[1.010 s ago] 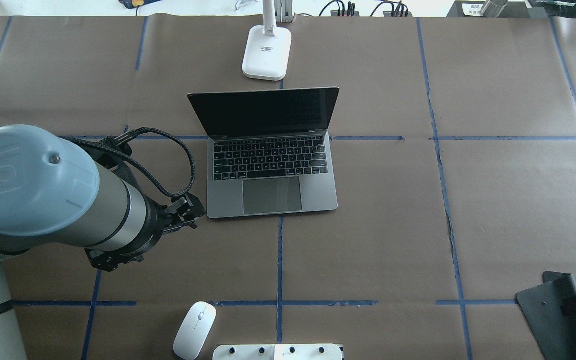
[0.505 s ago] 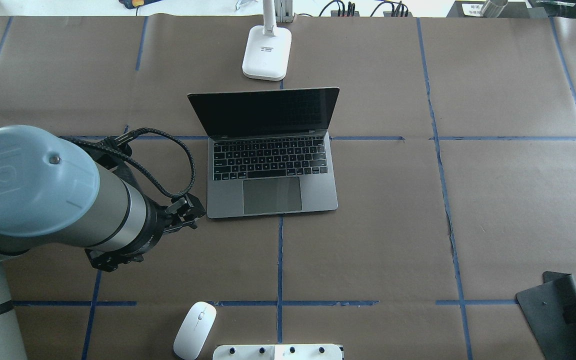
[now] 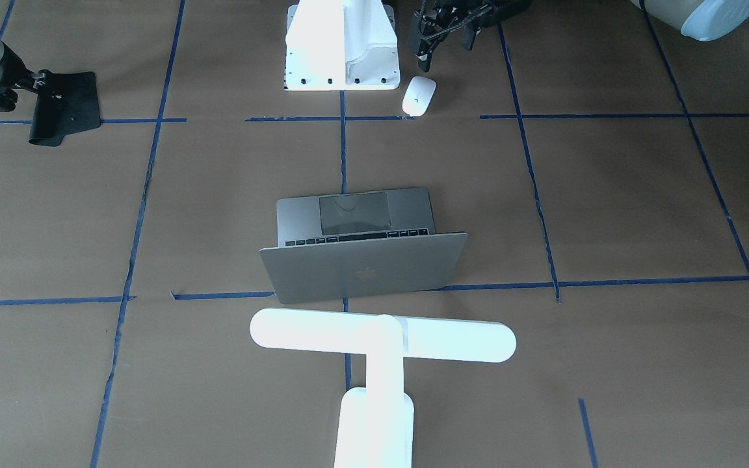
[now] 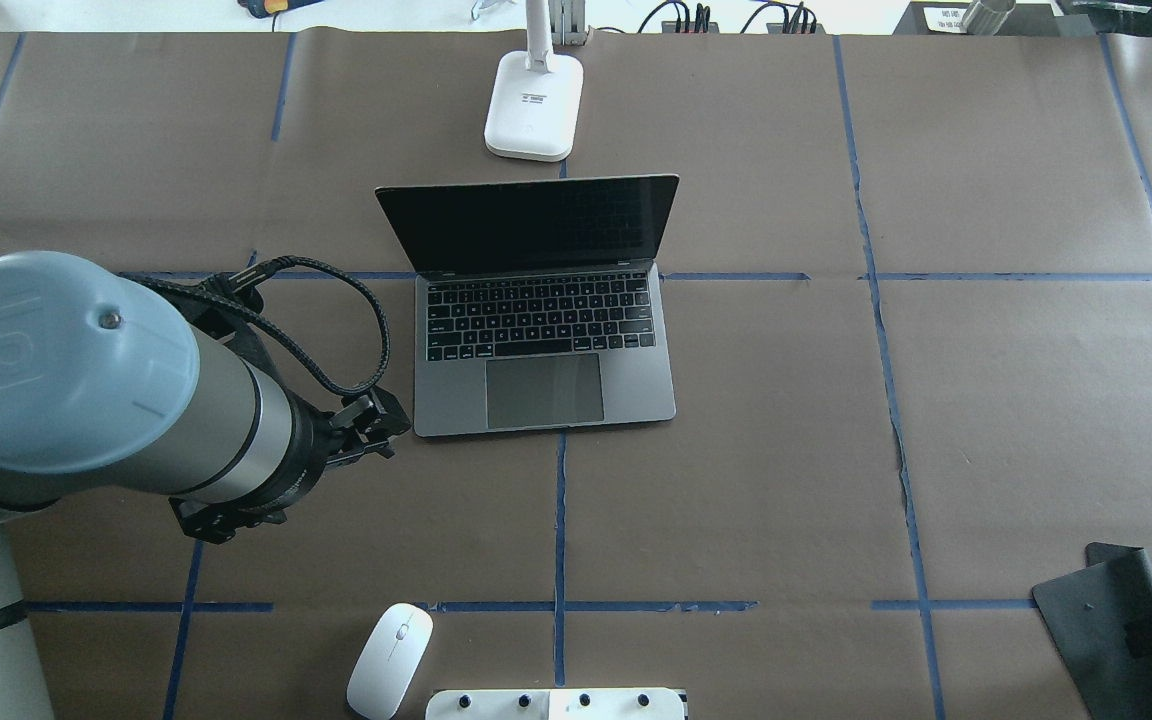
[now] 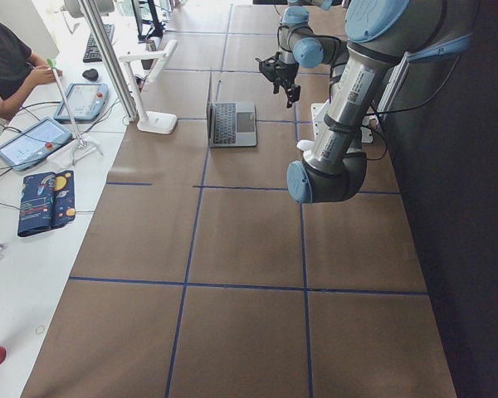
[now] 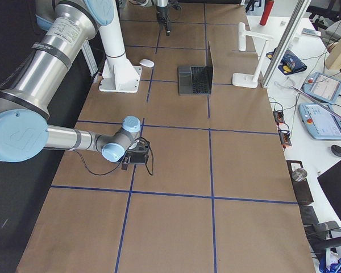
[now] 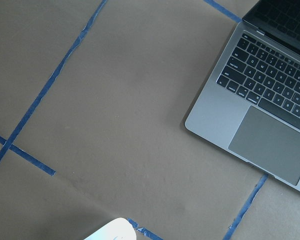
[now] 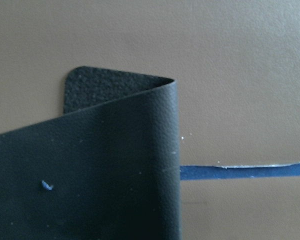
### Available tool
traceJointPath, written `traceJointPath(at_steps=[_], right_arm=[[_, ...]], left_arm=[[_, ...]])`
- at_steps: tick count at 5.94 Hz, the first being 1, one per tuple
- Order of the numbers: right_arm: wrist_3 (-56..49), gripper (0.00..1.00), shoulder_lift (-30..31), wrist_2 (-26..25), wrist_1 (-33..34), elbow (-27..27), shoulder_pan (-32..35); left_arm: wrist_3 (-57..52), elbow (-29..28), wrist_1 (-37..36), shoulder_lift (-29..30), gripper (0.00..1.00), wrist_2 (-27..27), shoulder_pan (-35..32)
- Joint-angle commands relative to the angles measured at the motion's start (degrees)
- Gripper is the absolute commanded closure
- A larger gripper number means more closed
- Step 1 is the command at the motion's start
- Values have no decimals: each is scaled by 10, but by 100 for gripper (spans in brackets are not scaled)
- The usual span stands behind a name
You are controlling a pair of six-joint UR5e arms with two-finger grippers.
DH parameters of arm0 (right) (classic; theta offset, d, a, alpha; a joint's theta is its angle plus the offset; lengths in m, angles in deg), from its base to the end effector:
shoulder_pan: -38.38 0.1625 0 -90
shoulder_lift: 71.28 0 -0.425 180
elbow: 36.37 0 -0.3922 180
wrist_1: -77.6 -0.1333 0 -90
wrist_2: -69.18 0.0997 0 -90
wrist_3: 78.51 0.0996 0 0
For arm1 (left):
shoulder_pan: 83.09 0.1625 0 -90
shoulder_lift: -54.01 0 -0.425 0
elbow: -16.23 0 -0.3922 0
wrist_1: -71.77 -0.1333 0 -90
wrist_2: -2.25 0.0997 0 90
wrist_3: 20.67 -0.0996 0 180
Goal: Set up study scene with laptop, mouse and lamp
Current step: 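Reach the right gripper down and grasp the black mouse pad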
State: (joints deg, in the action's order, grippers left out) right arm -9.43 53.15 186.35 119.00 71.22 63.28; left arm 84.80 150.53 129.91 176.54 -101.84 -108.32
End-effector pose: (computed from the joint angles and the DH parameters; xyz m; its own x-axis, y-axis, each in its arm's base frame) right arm -0.2048 -0.1919 0.6495 0.7763 0.0101 0.6303 0.1291 0.9761 -0.1747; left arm 0.3667 -0.2933 0.1368 0.5480 -0.5442 -0.6352 0.4192 0.8358 -0.3545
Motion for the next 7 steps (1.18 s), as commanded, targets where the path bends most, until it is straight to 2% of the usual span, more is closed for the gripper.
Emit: traceJointPath(at_steps=[1, 2, 3, 4, 7], right_arm=[[0, 24, -3, 0, 0, -4, -4], [0, 55, -3, 0, -1, -4, -4], [-1, 75, -3, 0, -2, -3, -3], [-1, 85, -3, 0, -2, -3, -3], [-1, 96, -2, -1, -9, 2, 2]], left_arm=[[-1, 0, 0, 0, 0, 0, 0], [0, 0, 0, 0, 0, 0, 0], [0, 0, 0, -1, 0, 1, 0], [0, 0, 0, -1, 0, 0, 0], [0, 0, 0, -2, 0, 1, 0]])
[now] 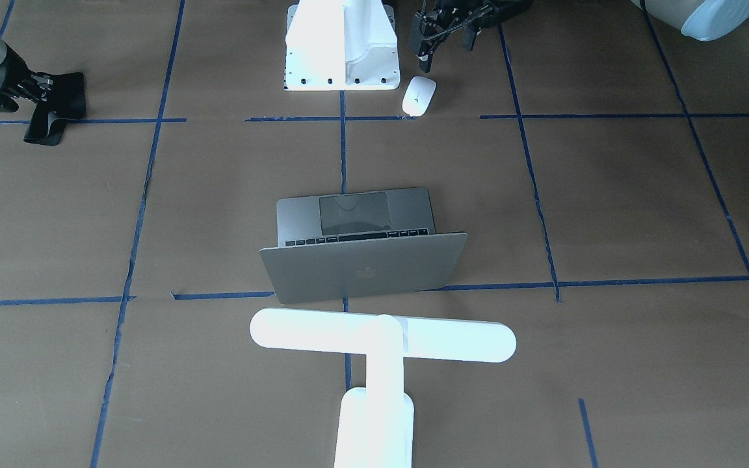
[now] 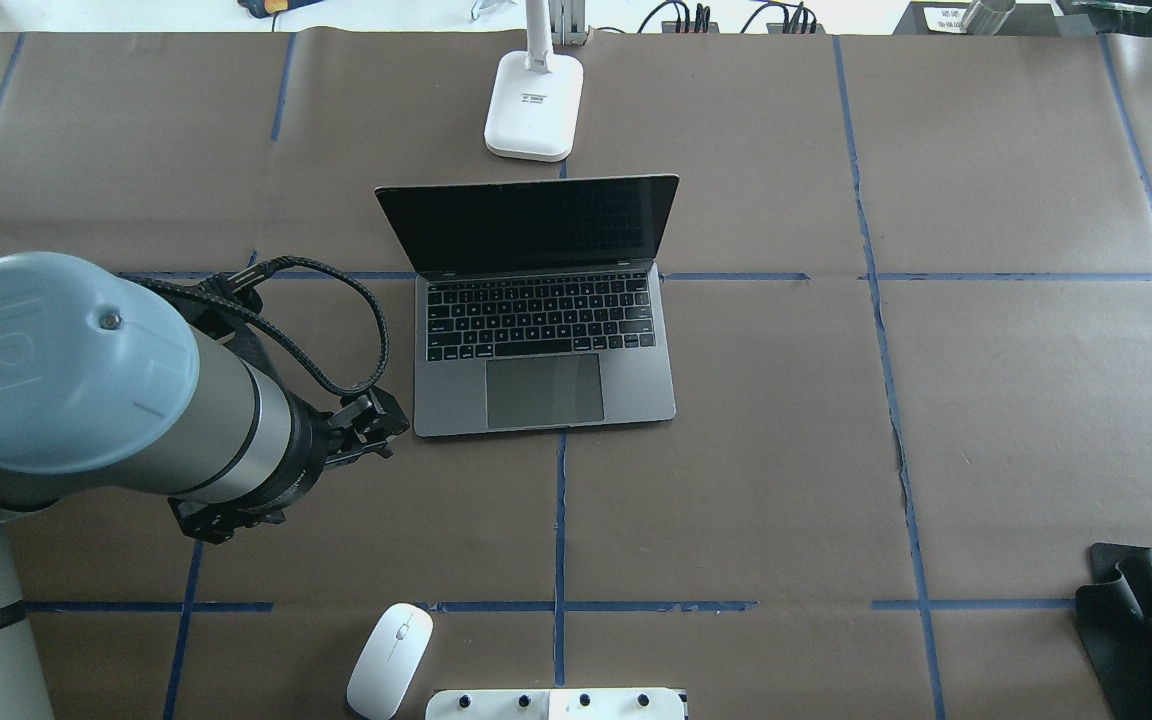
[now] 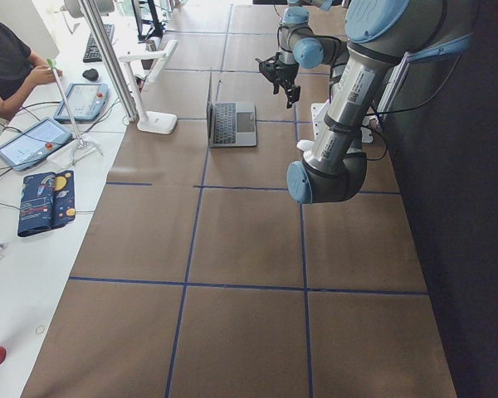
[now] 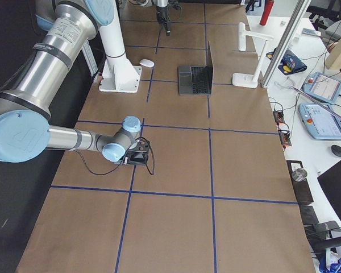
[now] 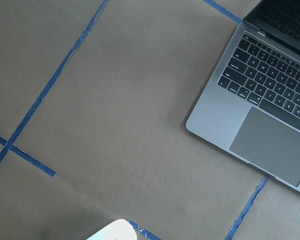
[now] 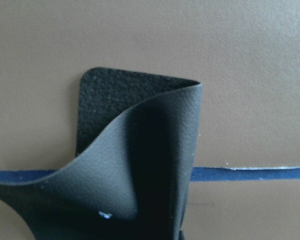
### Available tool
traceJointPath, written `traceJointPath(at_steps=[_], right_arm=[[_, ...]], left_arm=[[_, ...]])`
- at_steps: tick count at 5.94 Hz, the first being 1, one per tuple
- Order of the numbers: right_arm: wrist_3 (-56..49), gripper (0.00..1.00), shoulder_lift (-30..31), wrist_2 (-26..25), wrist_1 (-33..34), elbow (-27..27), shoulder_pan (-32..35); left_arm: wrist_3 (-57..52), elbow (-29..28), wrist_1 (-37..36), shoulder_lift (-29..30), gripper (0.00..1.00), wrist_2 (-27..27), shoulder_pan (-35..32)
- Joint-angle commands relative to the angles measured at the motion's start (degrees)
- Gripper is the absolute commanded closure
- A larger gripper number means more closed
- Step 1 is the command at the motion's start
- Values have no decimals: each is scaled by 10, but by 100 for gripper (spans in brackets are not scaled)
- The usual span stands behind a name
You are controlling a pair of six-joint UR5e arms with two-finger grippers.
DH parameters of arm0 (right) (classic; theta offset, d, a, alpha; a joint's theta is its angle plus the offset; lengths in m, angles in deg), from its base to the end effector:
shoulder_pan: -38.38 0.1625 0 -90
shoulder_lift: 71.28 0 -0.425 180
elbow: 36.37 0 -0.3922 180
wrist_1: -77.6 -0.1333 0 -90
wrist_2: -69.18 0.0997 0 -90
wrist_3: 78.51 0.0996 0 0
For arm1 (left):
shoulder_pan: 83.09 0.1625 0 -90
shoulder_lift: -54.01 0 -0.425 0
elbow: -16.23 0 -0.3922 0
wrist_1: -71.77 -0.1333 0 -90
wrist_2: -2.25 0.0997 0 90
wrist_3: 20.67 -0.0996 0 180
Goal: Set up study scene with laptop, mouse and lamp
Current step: 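Reach the right gripper down and grasp the black mouse pad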
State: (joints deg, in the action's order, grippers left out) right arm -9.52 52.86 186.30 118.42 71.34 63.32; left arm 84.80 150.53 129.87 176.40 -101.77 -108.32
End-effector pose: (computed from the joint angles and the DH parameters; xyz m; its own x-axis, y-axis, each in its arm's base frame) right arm -0.2073 -0.1933 0.6458 0.7663 0.0044 0.6425 0.1318 0.9776 -0.1639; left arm 0.3667 -0.2935 0.1381 0.5496 -0.5451 -0.6331 0.4210 0.8353 -0.3536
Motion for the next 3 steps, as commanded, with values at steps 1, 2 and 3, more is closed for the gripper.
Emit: traceJointPath(at_steps=[1, 2, 3], right_arm=[[0, 97, 0, -7, -8, 2, 1], [0, 98, 1, -15, -29, 7, 3], [0, 98, -3, -29, -34, 23, 10]], left_arm=[[0, 0, 0, -1, 0, 0, 0], [0, 0, 0, -1, 0, 0, 0], [0, 0, 0, -1, 0, 0, 0]])
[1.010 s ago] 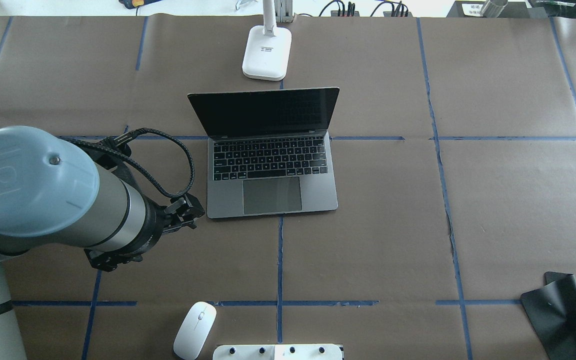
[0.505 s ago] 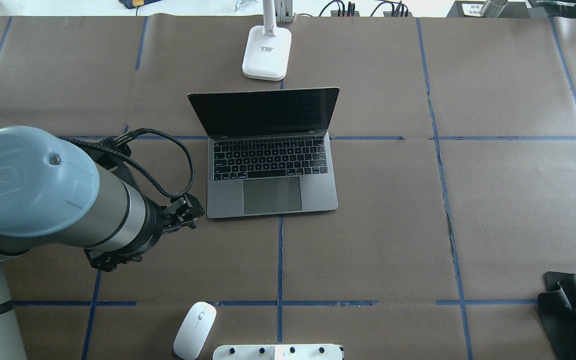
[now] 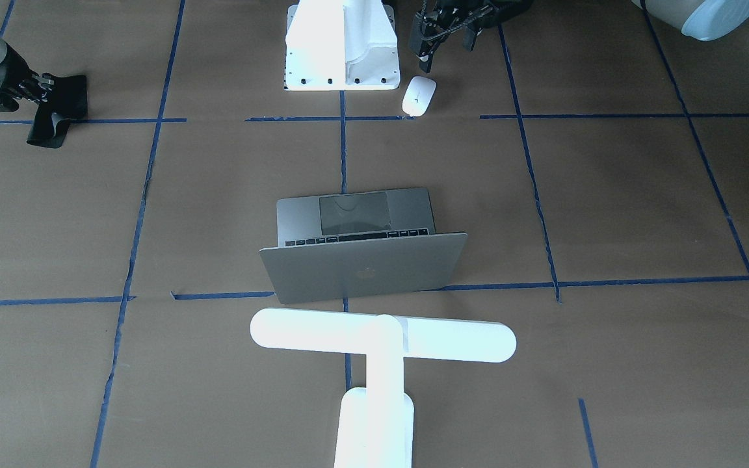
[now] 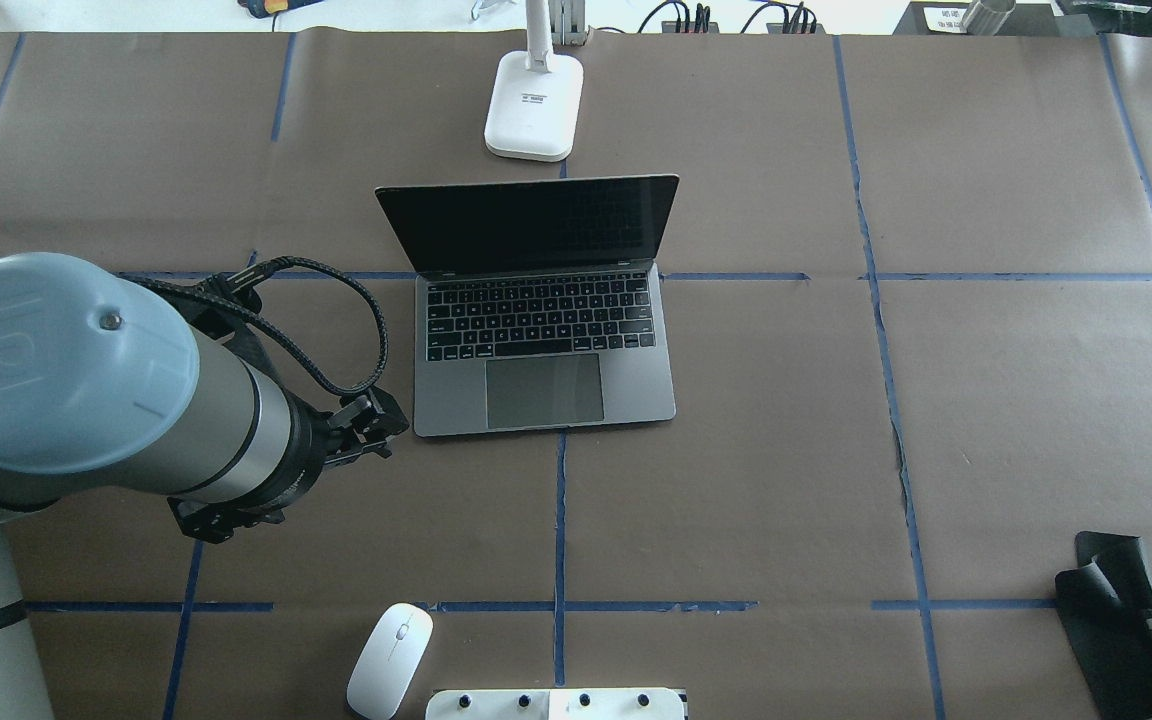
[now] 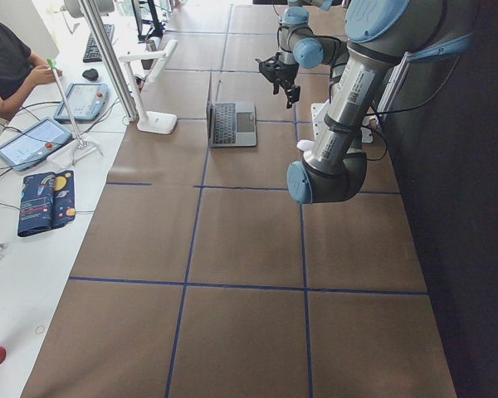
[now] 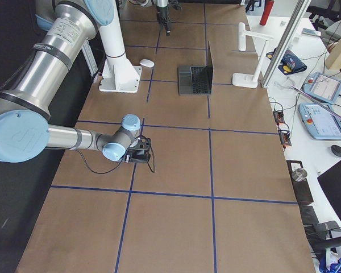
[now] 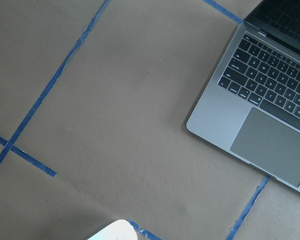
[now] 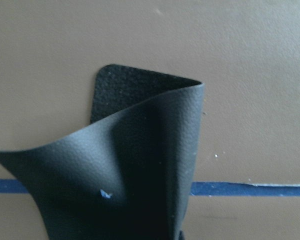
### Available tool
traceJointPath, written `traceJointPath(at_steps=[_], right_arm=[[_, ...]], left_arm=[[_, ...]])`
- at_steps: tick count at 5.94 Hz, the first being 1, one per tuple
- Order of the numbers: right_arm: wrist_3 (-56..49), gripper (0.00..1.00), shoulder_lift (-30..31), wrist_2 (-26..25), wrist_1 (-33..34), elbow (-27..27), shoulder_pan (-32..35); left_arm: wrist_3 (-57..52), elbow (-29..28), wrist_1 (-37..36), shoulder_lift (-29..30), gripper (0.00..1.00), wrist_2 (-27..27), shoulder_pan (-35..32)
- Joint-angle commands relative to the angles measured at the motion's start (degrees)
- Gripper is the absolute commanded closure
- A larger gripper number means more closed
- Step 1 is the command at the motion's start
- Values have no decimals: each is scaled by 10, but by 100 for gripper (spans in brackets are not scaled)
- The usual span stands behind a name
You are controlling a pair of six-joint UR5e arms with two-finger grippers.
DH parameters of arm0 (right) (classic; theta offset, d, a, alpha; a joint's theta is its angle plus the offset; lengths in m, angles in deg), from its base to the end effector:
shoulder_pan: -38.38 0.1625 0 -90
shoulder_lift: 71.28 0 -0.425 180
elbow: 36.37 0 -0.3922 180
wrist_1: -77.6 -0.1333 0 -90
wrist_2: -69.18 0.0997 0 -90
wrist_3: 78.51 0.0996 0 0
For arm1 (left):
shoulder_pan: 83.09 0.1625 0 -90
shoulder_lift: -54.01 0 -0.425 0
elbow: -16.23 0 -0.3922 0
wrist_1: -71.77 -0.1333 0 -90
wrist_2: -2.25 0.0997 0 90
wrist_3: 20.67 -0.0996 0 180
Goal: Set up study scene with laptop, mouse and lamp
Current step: 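Drag the mouse pad with the right gripper beside the laptop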
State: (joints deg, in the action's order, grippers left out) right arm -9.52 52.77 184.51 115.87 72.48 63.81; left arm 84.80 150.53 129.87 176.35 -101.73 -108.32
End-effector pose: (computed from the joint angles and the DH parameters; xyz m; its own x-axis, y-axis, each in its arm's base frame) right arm -0.2087 -0.1997 0.6305 0.7341 -0.0098 0.6789 0.1126 0.9878 -0.1075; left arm 0.3667 -0.2935 0.1385 0.5500 -0.5453 -0.6326 0.4218 0.8351 -0.3531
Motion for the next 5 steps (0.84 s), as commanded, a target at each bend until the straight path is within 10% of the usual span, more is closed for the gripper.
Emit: traceJointPath(at_steps=[1, 5], right_arm=[[-2, 99, -33, -15, -9, 22, 31], [-1, 100, -229, -9, 11, 18, 62]], left_arm=[[0, 0, 0, 0, 0, 0, 0], [-2, 5, 0, -1, 0, 1, -3]])
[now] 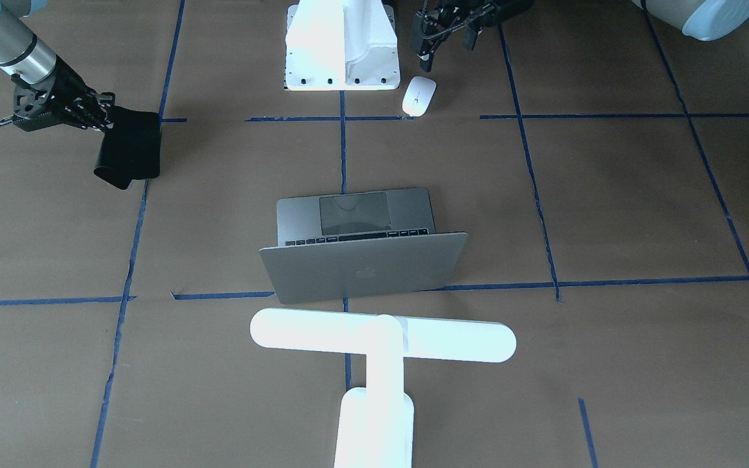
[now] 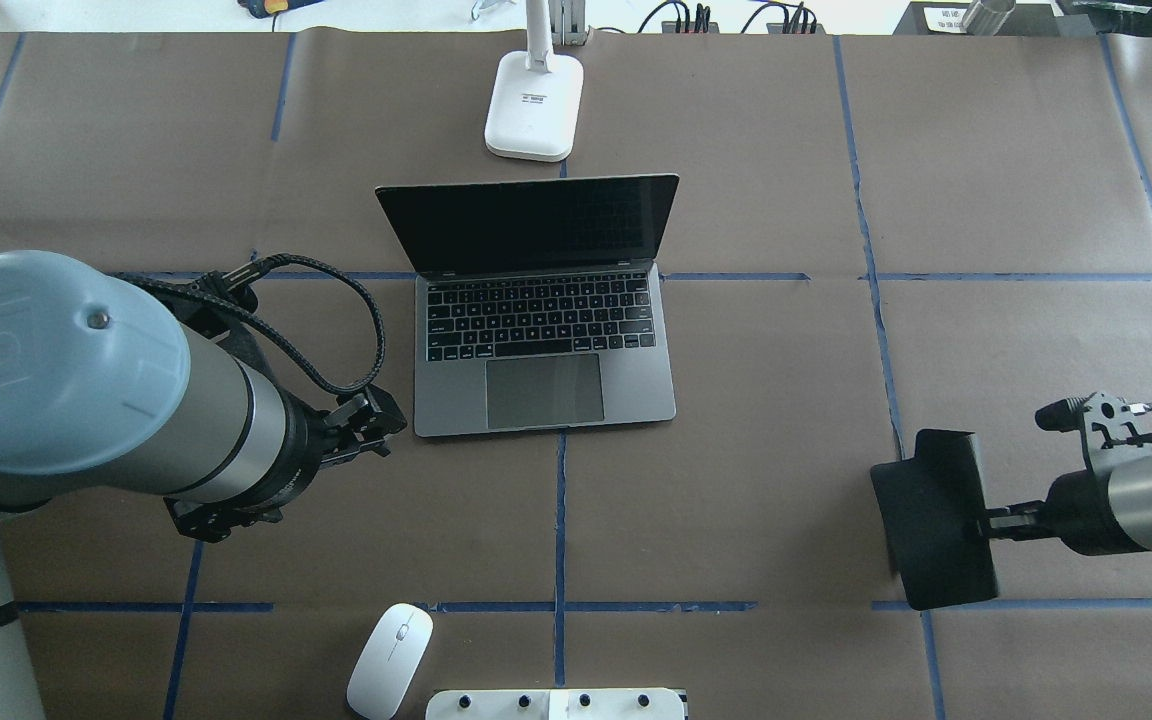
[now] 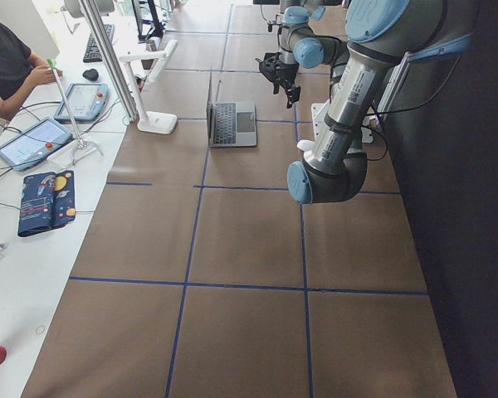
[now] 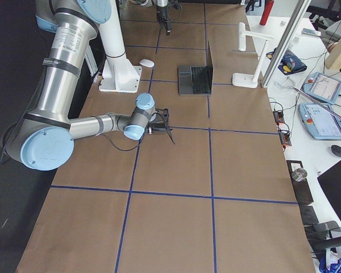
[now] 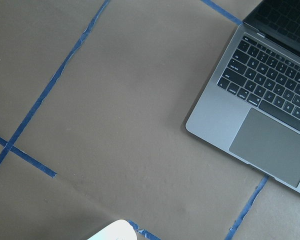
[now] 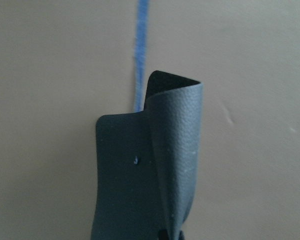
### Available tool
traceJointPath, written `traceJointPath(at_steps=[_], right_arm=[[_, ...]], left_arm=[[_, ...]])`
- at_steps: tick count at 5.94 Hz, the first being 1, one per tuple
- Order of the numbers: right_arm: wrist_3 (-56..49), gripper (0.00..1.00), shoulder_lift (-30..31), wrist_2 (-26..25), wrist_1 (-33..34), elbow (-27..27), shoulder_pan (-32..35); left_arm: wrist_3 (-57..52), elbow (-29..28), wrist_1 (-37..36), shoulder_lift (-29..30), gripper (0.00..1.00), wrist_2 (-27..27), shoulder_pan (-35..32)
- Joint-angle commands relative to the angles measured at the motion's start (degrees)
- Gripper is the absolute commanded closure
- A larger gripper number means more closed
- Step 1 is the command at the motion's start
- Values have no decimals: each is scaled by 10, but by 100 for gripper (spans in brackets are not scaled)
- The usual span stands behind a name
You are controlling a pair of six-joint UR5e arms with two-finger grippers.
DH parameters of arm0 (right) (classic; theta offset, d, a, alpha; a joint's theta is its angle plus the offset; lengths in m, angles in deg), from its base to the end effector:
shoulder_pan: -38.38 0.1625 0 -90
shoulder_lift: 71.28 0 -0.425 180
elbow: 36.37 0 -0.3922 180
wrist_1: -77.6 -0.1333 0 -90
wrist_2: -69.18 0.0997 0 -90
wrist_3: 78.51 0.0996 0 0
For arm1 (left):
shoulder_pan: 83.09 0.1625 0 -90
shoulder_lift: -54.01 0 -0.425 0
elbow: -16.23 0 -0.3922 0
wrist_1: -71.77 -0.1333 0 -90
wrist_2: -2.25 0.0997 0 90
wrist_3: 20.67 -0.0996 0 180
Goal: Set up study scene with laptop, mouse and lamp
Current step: 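Drag the mouse pad with the right gripper beside the laptop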
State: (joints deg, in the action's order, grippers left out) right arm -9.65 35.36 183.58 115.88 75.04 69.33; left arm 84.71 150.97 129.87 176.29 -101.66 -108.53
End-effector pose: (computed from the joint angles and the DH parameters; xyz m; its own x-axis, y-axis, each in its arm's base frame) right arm -0.2955 -0.2847 0.5040 0.5040 -0.0807 0.8599 0.0094 0.9961 0.0880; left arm 0.3629 -0.2937 0.1372 0.5446 -0.5441 -0.6382 0.4227 0.8353 -0.3515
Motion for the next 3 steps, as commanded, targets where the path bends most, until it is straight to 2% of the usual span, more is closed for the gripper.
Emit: traceJointPath(at_steps=[1, 2, 3], right_arm=[[0, 100, -120, 0, 69, -9, 17], [-2, 100, -199, -1, 153, -21, 31], [-4, 100, -282, -2, 171, -88, 49]], left_arm=[[0, 1, 0, 0, 0, 0, -1], [0, 1, -1, 0, 0, 1, -1], [-1, 1, -1, -2, 0, 1, -1]])
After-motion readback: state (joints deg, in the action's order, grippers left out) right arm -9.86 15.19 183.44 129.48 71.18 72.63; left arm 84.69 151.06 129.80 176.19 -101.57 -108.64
